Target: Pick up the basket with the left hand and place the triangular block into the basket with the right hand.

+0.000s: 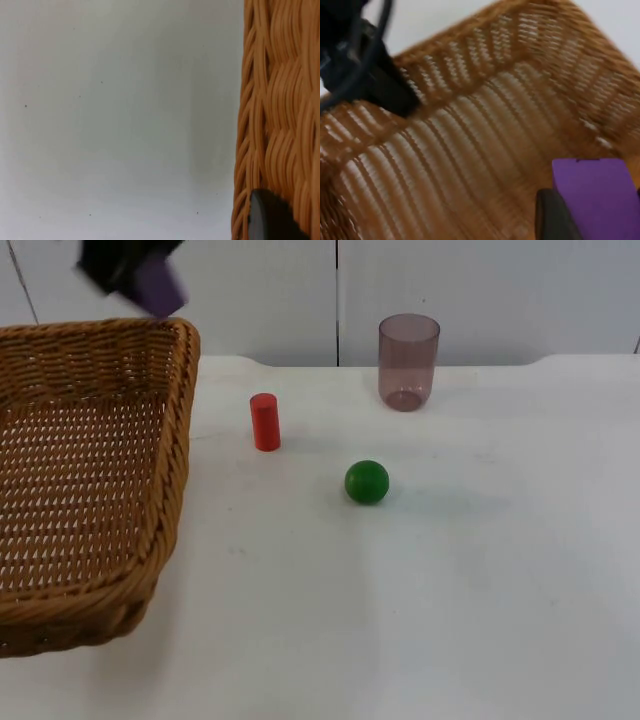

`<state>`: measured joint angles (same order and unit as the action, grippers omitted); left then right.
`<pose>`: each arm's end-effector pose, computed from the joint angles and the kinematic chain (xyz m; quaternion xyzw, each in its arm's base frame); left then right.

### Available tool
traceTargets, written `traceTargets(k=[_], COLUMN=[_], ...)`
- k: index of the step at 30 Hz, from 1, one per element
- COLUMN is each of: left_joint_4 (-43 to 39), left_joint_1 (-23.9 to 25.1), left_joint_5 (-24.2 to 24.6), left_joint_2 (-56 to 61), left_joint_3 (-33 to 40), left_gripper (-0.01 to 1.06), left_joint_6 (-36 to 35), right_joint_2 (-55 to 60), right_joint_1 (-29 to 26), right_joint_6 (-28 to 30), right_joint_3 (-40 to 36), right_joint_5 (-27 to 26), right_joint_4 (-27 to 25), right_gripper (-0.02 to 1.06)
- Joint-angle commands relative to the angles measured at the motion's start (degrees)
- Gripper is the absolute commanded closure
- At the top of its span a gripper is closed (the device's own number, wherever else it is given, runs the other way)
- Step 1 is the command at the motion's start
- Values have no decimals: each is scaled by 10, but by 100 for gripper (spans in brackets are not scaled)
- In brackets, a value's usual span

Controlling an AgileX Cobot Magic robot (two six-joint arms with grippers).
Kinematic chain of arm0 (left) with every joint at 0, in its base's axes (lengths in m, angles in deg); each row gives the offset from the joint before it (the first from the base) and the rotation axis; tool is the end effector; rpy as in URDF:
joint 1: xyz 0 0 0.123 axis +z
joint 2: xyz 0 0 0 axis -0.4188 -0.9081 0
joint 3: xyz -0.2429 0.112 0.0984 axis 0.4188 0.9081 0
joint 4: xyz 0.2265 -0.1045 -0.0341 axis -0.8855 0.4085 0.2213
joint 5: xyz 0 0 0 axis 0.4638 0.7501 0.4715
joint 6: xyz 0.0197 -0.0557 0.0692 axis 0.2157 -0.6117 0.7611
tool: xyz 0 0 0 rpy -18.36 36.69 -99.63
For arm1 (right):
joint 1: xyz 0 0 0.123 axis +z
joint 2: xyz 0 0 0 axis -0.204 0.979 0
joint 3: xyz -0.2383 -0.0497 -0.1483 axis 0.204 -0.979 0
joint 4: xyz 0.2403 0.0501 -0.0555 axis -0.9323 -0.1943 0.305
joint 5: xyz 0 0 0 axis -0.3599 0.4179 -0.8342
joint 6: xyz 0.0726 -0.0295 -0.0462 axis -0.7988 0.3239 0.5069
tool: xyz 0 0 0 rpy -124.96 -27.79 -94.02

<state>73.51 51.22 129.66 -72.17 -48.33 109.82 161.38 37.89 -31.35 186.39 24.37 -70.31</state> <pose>0.2344 0.0578 0.2022 -0.1078 0.9449 -0.2670 0.1555 0.3059 0.3792 0.3256 -0.4937 0.7975 0.1725 0.3010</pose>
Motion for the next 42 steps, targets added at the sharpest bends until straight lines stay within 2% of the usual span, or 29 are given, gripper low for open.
traceTargets(k=[1,6,8,9,10,13,14,15,18,19,21,29,36,38,42], left_joint_4=[10,10,10,10,10,13,13,13,13,13,13,12,8,8,8], left_joint_1=[2,2,2,2,2,2,2,2,2,2,2,2,2,2,2], left_joint_5=[4,3,3,3,3,3,3,3,2,2,2,2,-2,-5,-6], left_joint_2=[6,6,6,6,6,6,6,6,6,6,6,6,6,6,6], left_joint_3=[0,0,0,0,0,0,0,0,0,0,0,0,0,0,0], left_gripper=[105,105,105,105,105,105,105,105,105,105,105,105,105,105,105], left_joint_6=[-2,-2,-2,-2,-2,-2,-2,-2,-2,-2,-2,-2,-2,-2,-2], right_joint_2=[35,87,103,113,113,126,126,127,120,120,105,4,-96,-129,-190], right_joint_1=[11,15,15,15,15,15,15,15,15,15,14,14,-1,-6,-20], right_joint_6=[1,4,16,18,18,18,18,18,18,18,23,23,11,10,10], right_joint_3=[30,37,37,37,37,37,37,37,37,37,37,37,33,9,-72], right_joint_5=[-13,-62,-71,-73,-73,-76,-76,-78,-84,-84,-83,-77,-18,-11,-36], right_joint_4=[-16,-35,-49,-52,-52,-51,-51,-49,-44,-44,-34,-14,-13,-15,-11], right_gripper=[105,104,99,93,93,72,72,57,32,32,25,23,23,23,23])
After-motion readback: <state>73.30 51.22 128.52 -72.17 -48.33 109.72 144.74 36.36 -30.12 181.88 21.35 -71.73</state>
